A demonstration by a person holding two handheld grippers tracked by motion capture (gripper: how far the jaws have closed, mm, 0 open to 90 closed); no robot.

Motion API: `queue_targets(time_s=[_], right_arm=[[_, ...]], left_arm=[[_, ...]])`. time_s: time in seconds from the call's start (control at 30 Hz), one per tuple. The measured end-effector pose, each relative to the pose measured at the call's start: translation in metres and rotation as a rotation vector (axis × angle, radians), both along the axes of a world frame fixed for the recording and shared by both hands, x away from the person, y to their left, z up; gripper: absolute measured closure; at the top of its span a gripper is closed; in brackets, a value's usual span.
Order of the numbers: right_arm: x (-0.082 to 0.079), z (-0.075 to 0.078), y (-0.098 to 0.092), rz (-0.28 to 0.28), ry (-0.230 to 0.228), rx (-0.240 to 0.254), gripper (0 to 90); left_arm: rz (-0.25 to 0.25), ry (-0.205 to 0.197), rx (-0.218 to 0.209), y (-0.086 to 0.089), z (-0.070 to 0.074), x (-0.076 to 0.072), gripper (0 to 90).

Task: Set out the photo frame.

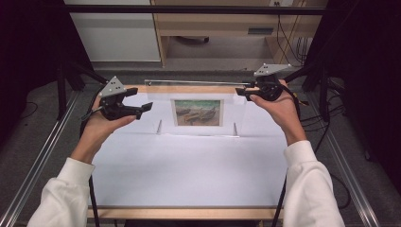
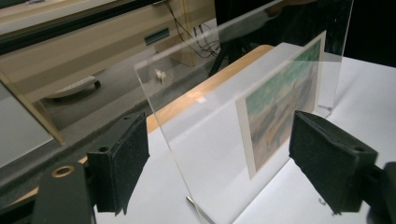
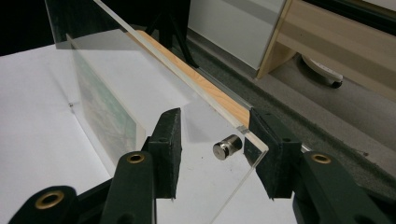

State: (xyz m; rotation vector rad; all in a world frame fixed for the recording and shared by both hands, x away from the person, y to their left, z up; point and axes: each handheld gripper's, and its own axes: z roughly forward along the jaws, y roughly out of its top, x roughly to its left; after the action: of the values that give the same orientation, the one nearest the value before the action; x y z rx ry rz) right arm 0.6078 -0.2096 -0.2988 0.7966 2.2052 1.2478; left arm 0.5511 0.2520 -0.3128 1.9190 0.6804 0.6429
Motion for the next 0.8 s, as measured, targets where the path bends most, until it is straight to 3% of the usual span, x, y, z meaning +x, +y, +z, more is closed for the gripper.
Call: queue_targets(time_s=[0.13, 0.3, 0.43, 0.63, 0.73, 0.8], right_arm=[[0.002, -0.001, 0.000, -0.006, 0.002, 0.008, 55.6], [0.006, -0.003, -0.001, -0.010, 0.004, 0.029, 55.3], [0.007, -0.003, -0.001, -0.016, 0.000, 0.034, 54.6], [0.006, -0.004, 0.000, -0.027, -0.001, 0.032, 53.2], [0.004, -0.004, 0.002, -0.056, -0.018, 0.005, 43.1], [0.002, -0.004, 0.003, -0.073, -0.023, 0.000, 31.1]], left_arm=[[0.010, 0.014, 0.035, 0.001, -0.012, -0.011, 18.6], [0.004, 0.031, 0.014, 0.004, -0.025, -0.020, 18.6], [0.008, 0.043, 0.022, 0.006, -0.033, -0.022, 18.5], [0.013, 0.051, 0.015, 0.008, -0.035, -0.023, 18.2], [0.015, 0.050, 0.023, 0.008, -0.036, -0.024, 17.9], [0.021, 0.053, 0.021, 0.008, -0.037, -0.025, 17.1]])
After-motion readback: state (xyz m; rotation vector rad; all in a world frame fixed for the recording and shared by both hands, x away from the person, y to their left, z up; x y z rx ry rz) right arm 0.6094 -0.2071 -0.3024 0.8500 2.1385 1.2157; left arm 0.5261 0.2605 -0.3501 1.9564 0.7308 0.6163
